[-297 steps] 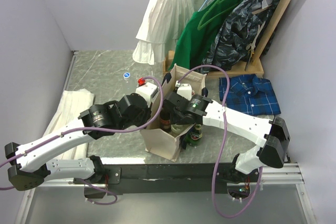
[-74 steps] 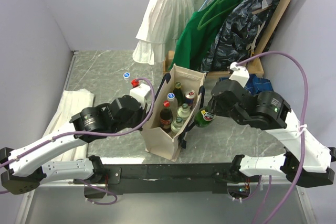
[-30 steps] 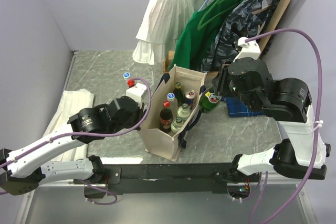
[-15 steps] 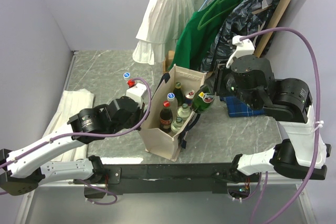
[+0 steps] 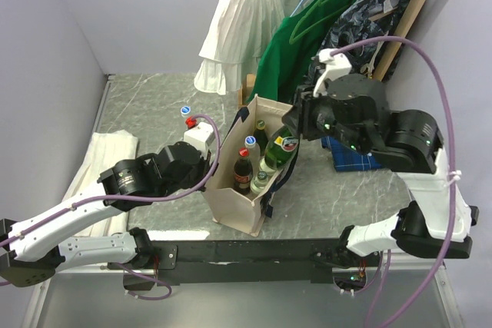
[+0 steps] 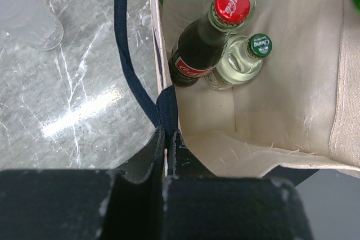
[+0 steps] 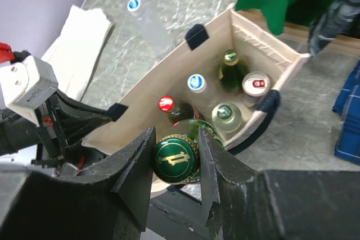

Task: Place the beverage into the canvas bag
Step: Place the drink in the canvas bag.

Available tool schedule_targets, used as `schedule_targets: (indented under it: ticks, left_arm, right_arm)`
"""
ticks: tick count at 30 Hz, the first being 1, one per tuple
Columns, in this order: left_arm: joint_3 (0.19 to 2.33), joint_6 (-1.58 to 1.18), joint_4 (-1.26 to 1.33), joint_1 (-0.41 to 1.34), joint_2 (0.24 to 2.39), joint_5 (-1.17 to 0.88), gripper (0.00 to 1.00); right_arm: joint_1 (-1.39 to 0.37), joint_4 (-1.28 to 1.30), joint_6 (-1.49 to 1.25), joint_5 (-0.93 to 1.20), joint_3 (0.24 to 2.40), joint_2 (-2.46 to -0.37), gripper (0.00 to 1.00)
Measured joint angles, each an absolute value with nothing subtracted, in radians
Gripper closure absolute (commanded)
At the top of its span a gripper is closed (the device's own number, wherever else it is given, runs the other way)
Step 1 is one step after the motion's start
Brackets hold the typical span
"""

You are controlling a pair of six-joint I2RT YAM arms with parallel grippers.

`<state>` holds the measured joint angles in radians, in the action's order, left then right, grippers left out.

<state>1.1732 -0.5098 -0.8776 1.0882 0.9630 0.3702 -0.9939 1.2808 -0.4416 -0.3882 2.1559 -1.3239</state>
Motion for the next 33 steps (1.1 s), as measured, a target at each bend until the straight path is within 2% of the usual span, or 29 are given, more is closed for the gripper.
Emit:
schedule_targets:
  ticks: [16, 33]
  left_arm:
    - [1.171, -0.51, -0.877, 1.088, 0.958, 0.371, 0.99]
    - [1.171, -0.51, -0.877, 1.088, 0.958, 0.38, 0.99]
  right_arm:
    - [-1.001, 1.217, -0.428, -0.242, 2.159, -1.406, 1.0]
    - [-1.161, 1.187, -0.454, -0.316, 2.088, -1.497, 1.0]
